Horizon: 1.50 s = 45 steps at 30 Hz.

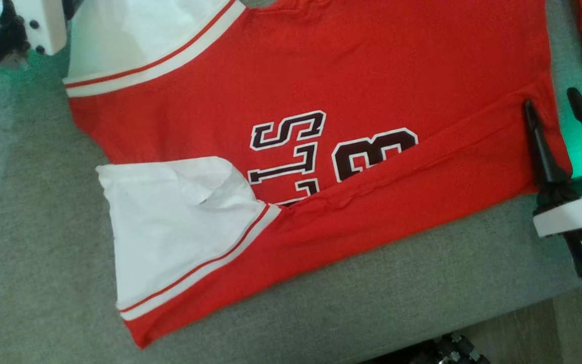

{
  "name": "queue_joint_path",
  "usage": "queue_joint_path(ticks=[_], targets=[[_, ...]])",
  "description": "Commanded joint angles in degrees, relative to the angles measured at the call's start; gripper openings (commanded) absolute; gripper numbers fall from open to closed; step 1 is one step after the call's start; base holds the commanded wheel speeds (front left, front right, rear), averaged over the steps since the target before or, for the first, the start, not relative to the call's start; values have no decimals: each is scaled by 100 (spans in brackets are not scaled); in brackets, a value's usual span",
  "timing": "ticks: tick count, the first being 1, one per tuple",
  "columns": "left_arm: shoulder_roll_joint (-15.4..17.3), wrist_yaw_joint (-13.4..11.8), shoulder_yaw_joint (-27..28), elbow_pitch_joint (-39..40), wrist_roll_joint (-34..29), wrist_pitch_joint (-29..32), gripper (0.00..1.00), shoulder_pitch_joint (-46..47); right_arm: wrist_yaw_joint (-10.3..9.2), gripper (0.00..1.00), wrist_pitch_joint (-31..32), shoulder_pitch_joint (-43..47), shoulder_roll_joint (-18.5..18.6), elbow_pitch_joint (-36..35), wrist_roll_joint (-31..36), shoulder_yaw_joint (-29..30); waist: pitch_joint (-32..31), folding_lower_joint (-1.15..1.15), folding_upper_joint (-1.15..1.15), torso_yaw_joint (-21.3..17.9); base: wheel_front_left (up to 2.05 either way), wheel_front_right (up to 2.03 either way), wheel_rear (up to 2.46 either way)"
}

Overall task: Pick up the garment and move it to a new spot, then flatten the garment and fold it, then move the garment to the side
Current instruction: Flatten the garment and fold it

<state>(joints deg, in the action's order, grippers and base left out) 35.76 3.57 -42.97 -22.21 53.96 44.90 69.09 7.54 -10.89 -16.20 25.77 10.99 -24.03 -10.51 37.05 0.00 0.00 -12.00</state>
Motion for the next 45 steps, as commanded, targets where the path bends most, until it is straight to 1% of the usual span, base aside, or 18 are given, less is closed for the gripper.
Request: queue_joint_path(ticks=[1,4,5,6,7,11,14,15,20,22,25,29,32,35,36,40,43,45], targets=[[271,19,144,65,-109,59,100,264,-5,100,-77,-7,96,-89,-46,-64,42,0,0,-43,0,0,0],[280,61,98,31,-100,105,100,258,-5,100,-105,-38,55,-64,-143,-74,83,0,0,-79,0,0,0],[278,78,94,24,-63,139,82,251,-5,100,-110,-44,43,-61,-206,-72,92,0,0,-87,0,0,0],[281,93,89,21,-30,169,39,244,-5,100,-115,-54,55,-62,-248,-68,96,0,0,-93,0,0,0],[283,106,90,25,-1,184,0,236,-5,100,-119,-68,77,-62,-281,-56,97,0,0,-95,0,0,0],[297,151,113,76,21,83,0,241,-5,100,-93,-222,222,-92,-447,51,67,0,0,-54,0,0,0],[297,181,109,102,-24,-41,0,258,-5,100,44,-385,321,-138,-562,51,19,0,0,-18,0,0,0],[292,198,102,111,-42,-97,0,262,-5,100,217,-486,340,-130,-709,52,-12,0,0,0,0,0,0],[228,273,34,188,-70,-253,0,303,-5,100,1738,-1317,673,-172,-1528,-284,-124,0,0,124,0,0,0],[214,296,-1,237,-74,-282,0,323,-5,100,2267,-1732,819,-176,-1708,-450,-147,0,0,179,0,0,0],[199,322,-56,310,-71,-312,0,336,-5,100,3044,-2316,934,-23,-1831,-716,-170,0,0,279,0,0,0],[179,345,-124,381,-54,-349,0,350,-5,100,3935,-2975,971,420,-1833,-967,-178,0,0,413,0,0,0],[169,357,-179,416,-57,-374,0,365,-5,100,4428,-3327,991,734,-1755,-1109,-177,0,0,499,0,0,0],[164,365,-218,435,-45,-399,0,373,-5,100,4702,-3555,956,963,-1766,-1172,-181,0,0,555,0,0,0],[164,367,-227,438,-39,-404,0,377,-5,97,4763,-3612,951,1025,-1762,-1187,-178,0,0,568,0,0,0],[162,372,-252,448,-21,-423,0,409,-5,94,4770,-3793,841,1177,-1872,-1157,-156,0,0,608,0,0,0],[160,376,-268,449,-2,-442,0,429,-5,87,4732,-3882,778,1259,-1970,-1149,-133,0,0,630,0,0,0],[160,377,-278,447,8,-453,0,440,-5,78,4720,-3924,765,1301,-2007,-1165,-119,0,0,641,0,0,0]])
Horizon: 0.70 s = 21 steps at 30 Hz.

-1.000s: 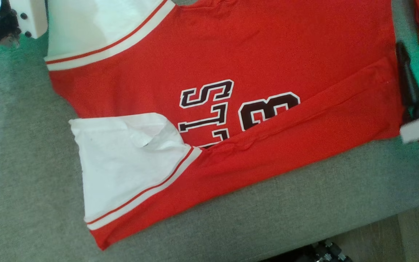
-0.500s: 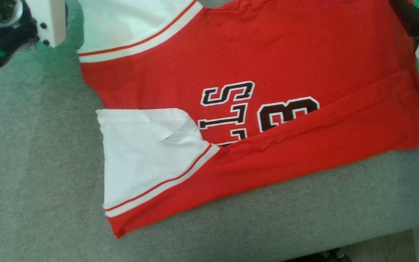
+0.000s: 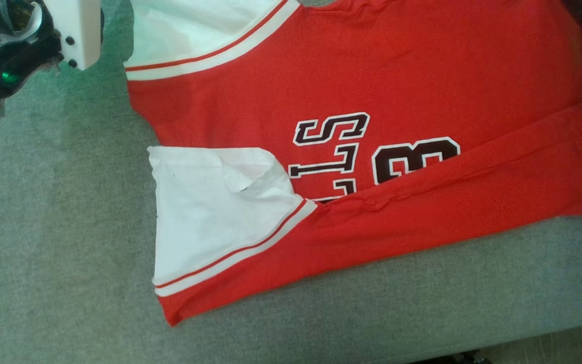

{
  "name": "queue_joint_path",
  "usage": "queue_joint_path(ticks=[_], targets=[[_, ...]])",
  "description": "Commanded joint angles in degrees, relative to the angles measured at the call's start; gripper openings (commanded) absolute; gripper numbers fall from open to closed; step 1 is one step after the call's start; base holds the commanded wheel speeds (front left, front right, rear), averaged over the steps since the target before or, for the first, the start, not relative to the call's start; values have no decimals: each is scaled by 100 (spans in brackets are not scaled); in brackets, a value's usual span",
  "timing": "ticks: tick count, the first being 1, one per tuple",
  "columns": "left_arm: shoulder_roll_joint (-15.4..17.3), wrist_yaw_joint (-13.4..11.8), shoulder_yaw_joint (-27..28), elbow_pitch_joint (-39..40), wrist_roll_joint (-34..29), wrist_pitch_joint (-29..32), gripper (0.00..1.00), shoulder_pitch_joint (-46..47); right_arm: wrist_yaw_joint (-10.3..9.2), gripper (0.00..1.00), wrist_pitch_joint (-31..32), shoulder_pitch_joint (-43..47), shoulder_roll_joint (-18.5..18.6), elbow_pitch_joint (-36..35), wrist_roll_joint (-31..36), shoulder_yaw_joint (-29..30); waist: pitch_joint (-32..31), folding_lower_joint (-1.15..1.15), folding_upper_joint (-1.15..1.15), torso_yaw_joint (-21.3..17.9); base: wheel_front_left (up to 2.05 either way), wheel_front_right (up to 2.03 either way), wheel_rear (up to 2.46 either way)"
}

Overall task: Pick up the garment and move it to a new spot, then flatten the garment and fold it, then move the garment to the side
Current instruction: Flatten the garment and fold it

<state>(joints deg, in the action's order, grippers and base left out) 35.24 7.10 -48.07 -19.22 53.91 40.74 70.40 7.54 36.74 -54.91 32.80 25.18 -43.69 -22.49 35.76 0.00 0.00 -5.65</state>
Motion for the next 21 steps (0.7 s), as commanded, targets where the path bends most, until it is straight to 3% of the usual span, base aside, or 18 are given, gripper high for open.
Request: queue_joint_path(ticks=[1,4,5,8,11,12,21], targets=[[213,24,228,146,17,-43,0,313,-5,67,-47,-71,61,-101,-50,18,17,0,0,11,0,0,0],[212,26,215,146,25,-69,0,325,-5,56,-102,-131,68,-53,-54,-8,29,0,0,22,0,0,0],[212,26,208,145,24,-78,0,327,-5,48,-121,-148,73,-34,-49,-18,30,0,0,26,0,0,0],[213,28,185,133,30,-102,0,335,-5,42,-185,-207,80,35,-41,-38,29,0,0,38,0,0,0],[215,30,163,123,39,-130,0,350,-5,19,-254,-265,83,121,-17,-43,30,0,0,49,0,0,0],[214,31,154,119,42,-140,0,355,-5,2,-272,-280,83,150,-10,-47,30,0,0,55,0,0,0],[283,36,45,267,-74,-620,0,463,-5,0,-669,-417,41,297,-52,23,29,0,0,95,0,0,0]])
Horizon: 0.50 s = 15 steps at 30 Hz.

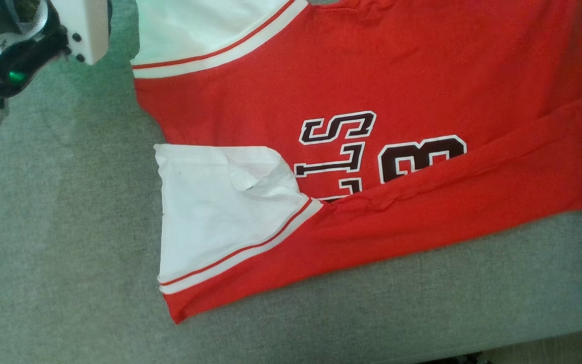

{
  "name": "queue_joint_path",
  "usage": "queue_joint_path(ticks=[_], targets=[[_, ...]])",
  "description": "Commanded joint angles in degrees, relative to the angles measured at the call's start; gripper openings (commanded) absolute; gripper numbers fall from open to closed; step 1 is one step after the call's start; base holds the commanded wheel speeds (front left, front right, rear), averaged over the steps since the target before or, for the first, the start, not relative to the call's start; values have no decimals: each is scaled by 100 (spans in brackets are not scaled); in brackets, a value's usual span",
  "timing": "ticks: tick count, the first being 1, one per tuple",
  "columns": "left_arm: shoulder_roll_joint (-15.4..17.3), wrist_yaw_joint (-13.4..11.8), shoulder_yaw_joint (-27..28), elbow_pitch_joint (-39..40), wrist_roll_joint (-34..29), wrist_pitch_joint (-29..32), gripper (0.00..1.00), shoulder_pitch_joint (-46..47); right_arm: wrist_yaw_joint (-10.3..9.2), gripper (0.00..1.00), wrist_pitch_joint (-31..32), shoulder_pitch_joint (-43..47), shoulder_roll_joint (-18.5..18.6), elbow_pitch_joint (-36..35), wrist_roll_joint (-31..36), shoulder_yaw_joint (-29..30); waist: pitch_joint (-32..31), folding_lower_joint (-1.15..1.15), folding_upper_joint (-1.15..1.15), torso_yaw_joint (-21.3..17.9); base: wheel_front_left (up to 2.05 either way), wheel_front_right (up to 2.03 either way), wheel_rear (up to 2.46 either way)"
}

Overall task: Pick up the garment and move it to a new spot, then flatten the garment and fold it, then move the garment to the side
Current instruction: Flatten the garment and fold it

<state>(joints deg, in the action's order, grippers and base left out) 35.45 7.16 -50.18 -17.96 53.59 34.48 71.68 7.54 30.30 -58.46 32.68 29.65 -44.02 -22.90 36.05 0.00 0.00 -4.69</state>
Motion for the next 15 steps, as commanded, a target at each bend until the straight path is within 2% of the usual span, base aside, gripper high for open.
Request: queue_joint_path(ticks=[1,8,15], targets=[[298,31,215,185,-96,-131,0,374,-5,0,-80,-79,51,-141,-53,93,-2,0,0,3,0,0,0],[506,32,-101,410,-189,-1331,0,708,-5,0,-626,-52,187,-111,-242,267,-145,0,0,66,0,0,0],[765,32,-451,518,-124,-2415,0,835,-5,0,-998,317,441,-389,-752,437,-348,0,0,190,0,0,0]])
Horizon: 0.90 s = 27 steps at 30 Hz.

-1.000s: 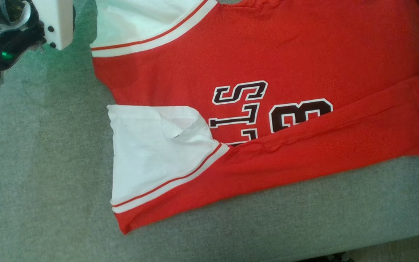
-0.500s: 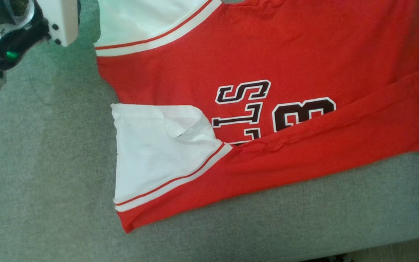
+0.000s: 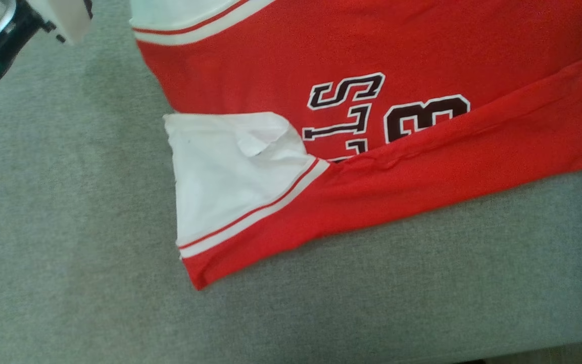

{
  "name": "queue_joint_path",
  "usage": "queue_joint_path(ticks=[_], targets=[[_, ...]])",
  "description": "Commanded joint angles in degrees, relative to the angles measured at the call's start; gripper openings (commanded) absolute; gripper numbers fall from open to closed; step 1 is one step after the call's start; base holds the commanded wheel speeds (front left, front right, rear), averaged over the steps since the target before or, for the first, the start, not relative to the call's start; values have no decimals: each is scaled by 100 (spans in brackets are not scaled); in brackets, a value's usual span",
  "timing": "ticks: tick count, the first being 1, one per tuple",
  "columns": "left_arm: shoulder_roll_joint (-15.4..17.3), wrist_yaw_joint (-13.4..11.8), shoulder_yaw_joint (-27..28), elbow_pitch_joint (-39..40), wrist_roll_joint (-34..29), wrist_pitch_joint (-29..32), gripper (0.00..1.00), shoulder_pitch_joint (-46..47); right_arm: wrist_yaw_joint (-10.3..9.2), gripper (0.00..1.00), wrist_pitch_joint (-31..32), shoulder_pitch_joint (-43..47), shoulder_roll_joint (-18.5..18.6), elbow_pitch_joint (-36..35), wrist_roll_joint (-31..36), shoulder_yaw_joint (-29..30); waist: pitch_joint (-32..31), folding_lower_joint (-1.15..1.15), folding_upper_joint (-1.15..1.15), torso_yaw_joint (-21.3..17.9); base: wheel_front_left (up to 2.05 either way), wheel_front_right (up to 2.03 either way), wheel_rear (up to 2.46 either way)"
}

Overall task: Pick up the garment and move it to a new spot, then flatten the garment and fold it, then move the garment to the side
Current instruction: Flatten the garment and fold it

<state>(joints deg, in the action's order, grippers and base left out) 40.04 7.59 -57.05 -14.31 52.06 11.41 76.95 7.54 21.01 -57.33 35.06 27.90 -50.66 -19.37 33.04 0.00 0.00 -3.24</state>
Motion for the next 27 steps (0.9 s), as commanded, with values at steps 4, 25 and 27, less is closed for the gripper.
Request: queue_joint_path(ticks=[4,25,27], targets=[[506,-10,57,416,197,-574,0,177,-5,0,-198,613,437,-485,-396,155,-142,0,0,131,0,0,0],[1467,-854,-919,2402,-20,-1576,0,-2286,-5,0,-971,3038,1145,-1258,-807,468,-635,0,0,520,0,0,0],[1487,-982,-1005,2553,-17,-1604,0,-2485,-5,0,-1036,3240,1152,-1295,-799,502,-658,0,0,532,0,0,0]])
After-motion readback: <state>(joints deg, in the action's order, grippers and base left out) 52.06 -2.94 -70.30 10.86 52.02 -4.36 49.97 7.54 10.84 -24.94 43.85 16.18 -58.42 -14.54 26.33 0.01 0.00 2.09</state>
